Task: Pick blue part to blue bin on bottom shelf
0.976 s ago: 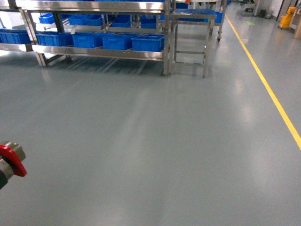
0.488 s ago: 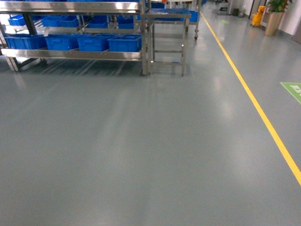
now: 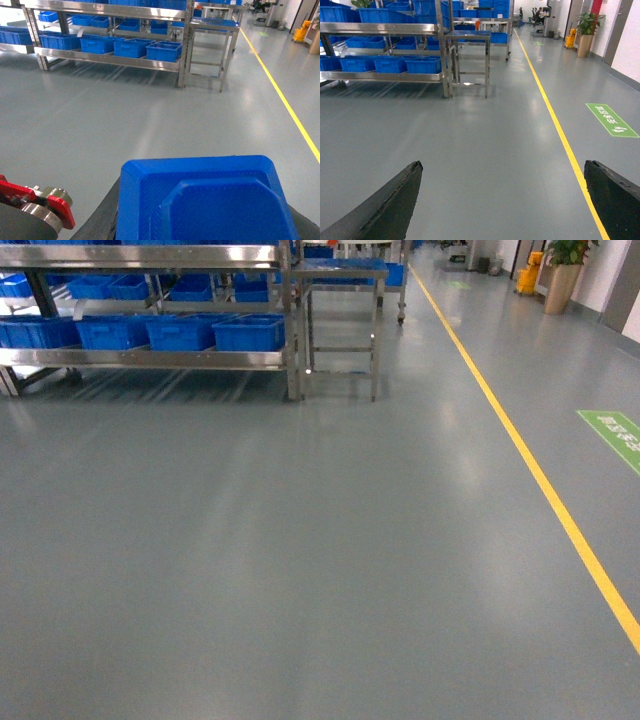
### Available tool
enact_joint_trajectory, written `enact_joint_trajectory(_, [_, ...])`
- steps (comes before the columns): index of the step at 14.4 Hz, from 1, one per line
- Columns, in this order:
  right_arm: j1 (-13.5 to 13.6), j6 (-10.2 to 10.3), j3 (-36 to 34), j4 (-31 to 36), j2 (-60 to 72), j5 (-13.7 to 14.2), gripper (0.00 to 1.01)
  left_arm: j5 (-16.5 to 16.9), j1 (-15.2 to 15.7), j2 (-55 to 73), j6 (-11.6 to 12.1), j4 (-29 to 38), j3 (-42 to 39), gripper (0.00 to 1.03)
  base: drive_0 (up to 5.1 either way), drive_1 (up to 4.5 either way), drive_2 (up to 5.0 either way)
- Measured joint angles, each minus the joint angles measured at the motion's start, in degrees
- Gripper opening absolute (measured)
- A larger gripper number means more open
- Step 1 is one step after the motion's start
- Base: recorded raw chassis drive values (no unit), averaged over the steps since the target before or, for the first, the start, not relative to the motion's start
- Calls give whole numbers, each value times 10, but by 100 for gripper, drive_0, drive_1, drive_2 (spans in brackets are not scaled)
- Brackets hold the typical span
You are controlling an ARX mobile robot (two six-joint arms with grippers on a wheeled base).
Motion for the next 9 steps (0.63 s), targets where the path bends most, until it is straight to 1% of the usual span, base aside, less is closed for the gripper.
enact_joint_trajectory(1, [0, 0, 0, 0, 0, 0, 98, 0, 0, 0, 0, 0, 0, 43, 6, 300, -288])
enact_joint_trajectory(9, [0, 0, 0, -1, 0, 0, 98, 0, 0, -1, 0, 0, 0, 43, -3, 428, -434])
